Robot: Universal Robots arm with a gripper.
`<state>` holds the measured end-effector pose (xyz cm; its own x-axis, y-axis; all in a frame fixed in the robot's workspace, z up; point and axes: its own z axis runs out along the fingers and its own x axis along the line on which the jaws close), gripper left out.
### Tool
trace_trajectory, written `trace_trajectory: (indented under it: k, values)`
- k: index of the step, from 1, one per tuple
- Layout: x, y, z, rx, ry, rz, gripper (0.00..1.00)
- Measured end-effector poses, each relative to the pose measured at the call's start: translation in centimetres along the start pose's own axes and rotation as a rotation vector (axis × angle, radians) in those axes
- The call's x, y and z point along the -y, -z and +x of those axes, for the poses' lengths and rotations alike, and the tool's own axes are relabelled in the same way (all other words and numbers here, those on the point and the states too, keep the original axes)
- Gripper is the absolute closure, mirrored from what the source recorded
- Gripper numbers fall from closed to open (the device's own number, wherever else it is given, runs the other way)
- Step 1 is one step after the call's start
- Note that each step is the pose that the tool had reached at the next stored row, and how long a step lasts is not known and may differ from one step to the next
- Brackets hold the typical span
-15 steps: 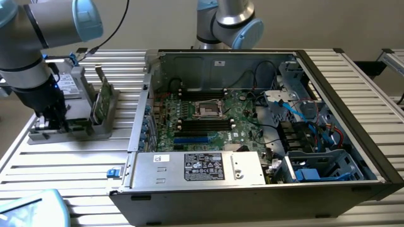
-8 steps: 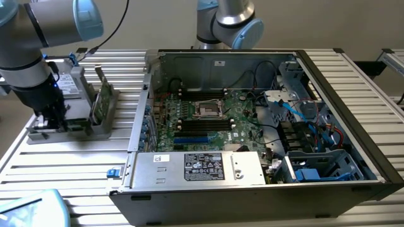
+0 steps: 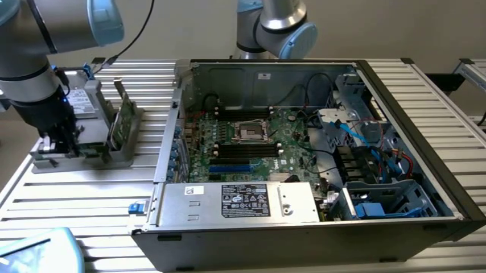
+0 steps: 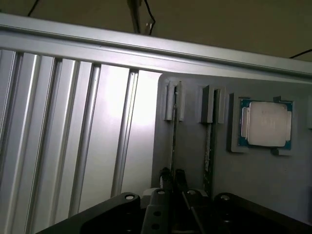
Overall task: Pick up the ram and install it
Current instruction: 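Pick up the ram and move it above insertion slot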
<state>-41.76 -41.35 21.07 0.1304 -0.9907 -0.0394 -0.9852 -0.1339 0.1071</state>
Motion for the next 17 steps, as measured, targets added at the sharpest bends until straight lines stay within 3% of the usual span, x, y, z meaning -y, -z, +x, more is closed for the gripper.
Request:
trace_trajectory:
  k: [5, 10, 14, 17]
  values:
    - [-0.08, 0.66, 0.0, -0.0082, -0.001, -0.0012, 0.86]
    - [-0.25, 2.26, -0.1, -0.0185, -0.002, -0.0025, 0.86]
    - [-0.35, 4.05, -0.2, -0.0191, -0.002, -0.0025, 0.86]
    - [0.10, 5.48, -0.1, -0.0192, -0.002, -0.0024, 0.86]
